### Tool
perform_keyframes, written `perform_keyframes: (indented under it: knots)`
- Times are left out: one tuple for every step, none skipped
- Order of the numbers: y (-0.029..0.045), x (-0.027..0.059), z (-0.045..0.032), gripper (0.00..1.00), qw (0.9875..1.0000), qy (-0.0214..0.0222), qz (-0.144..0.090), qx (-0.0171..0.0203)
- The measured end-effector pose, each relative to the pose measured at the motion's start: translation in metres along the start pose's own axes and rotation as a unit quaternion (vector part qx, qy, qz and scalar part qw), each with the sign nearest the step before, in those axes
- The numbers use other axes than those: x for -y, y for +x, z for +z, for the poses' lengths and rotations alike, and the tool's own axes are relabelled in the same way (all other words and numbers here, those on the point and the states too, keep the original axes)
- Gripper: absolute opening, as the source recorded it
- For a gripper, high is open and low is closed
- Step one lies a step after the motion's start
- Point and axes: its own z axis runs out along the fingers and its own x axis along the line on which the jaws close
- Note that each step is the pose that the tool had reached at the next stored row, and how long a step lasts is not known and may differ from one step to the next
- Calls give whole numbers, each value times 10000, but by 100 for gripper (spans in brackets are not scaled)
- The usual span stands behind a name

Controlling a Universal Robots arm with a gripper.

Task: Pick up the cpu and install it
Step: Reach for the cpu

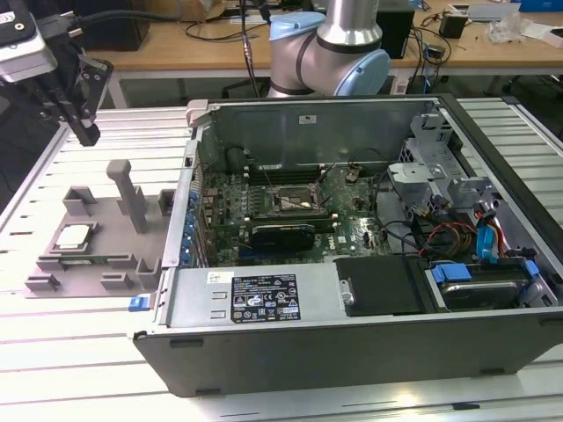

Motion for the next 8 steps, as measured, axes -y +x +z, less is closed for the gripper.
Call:
perform_keyframes:
  knots:
    - [34, 2, -2, 11, 10000, 0, 0, 1]
    - [68, 5, -4, 11, 10000, 0, 0, 2]
    - [95, 7, -5, 11, 10000, 0, 0, 2]
    - [122, 9, -6, 11, 10000, 0, 0, 2]
    - [148, 11, -7, 11, 10000, 0, 0, 3]
    - [172, 13, -8, 11, 10000, 0, 0, 3]
    - [195, 15, -9, 11, 10000, 0, 0, 4]
    - [215, 16, -10, 11, 10000, 0, 0, 4]
